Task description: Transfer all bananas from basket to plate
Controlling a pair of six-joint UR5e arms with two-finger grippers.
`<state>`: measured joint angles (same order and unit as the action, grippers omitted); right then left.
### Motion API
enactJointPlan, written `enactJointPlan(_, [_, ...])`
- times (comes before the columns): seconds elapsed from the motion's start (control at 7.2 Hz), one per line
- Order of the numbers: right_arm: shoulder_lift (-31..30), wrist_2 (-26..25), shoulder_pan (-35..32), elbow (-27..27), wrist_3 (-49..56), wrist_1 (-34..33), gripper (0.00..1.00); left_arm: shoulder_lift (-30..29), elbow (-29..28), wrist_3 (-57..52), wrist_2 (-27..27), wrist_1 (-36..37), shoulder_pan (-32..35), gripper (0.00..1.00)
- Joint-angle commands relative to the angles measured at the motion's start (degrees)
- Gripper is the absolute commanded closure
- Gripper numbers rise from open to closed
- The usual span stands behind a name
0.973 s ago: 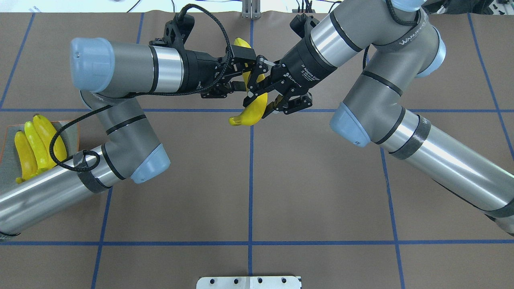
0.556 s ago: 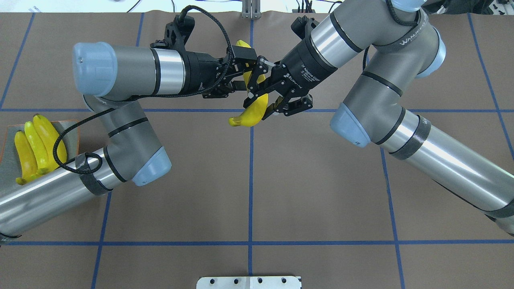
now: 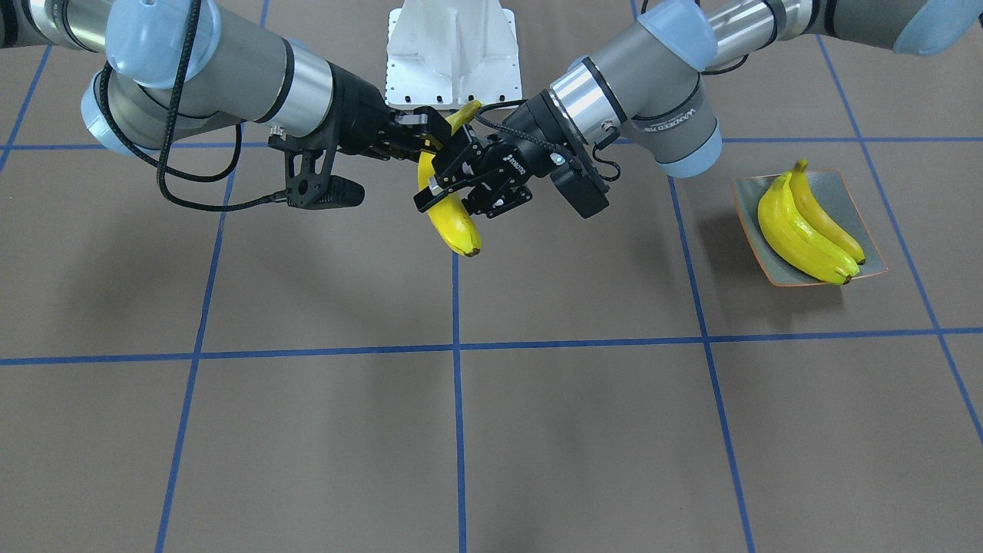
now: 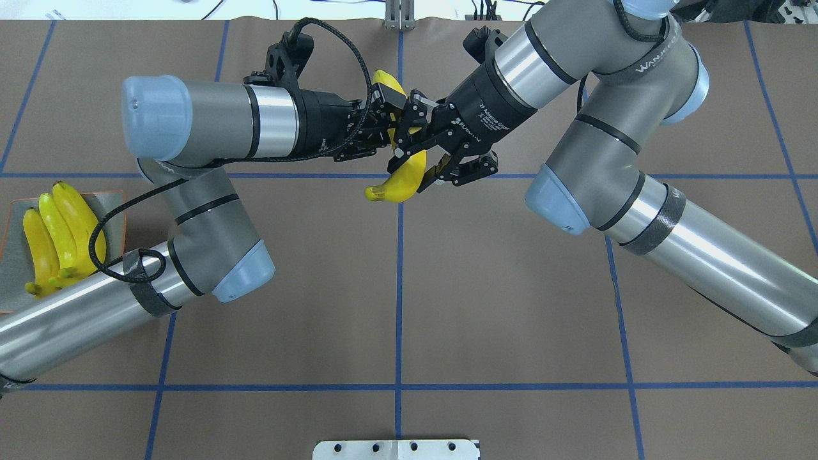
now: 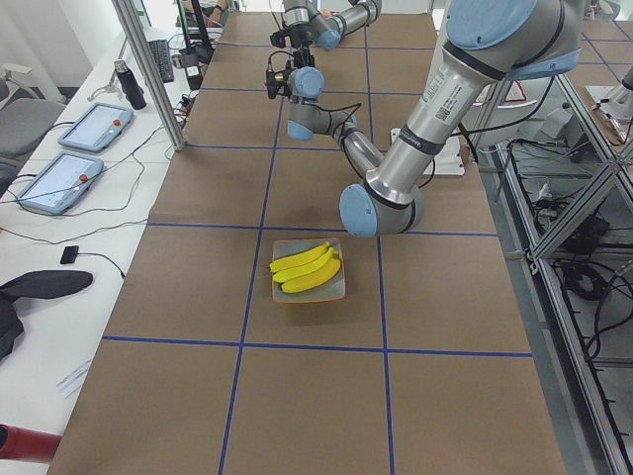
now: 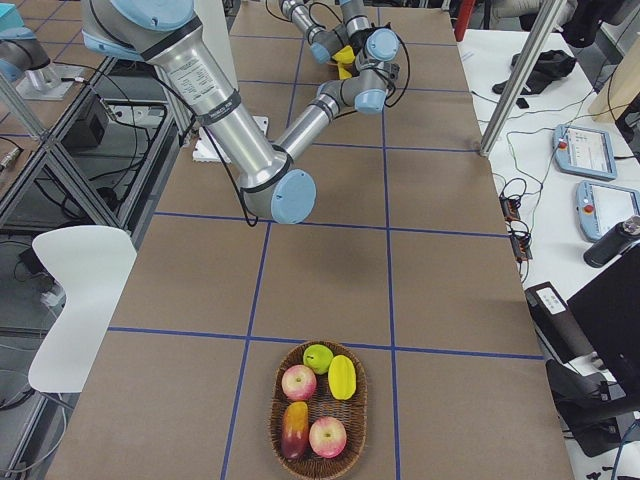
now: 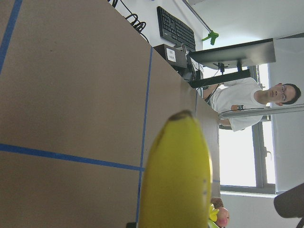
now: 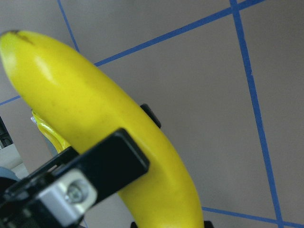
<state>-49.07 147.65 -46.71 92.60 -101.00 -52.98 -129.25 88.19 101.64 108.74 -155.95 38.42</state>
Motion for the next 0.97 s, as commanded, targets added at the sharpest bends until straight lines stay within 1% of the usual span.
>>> enactJointPlan(0.0, [-0.14,-0.17,-0.05,0.04,0.1,1.55,0.0,0.13,0.05,-0.03,0.07,0.03,-0.28,1.0])
enactJointPlan(0.28, [-0.58,-0.08,-0.22,0.56,0.01,1.57,0.0,0.4,0.31,-0.29,0.07,0.03,-0.19,1.0])
enactJointPlan(0.42, [-2.5,-0.08,-0.66,2.3,0.01,2.09,0.0,1.01,0.4,-0.73,0.07,-0.05,0.24,1.0])
enactJointPlan(0.56, [-4.87,-0.17,-1.18,3.71,0.36,2.53,0.0,4.76,1.62,-1.78,0.16,-0.05,0.42,1.0])
enactJointPlan(0.69, [-6.98,-0.34,-1.88,3.99,0.19,5.32,0.0,7.93,2.59,-5.97,0.51,0.73,1.64,1.0])
enactJointPlan(0.83, [-9.35,-0.61,-2.59,4.17,0.19,7.61,0.0,11.96,3.29,-6.88,1.12,0.74,3.22,1.0])
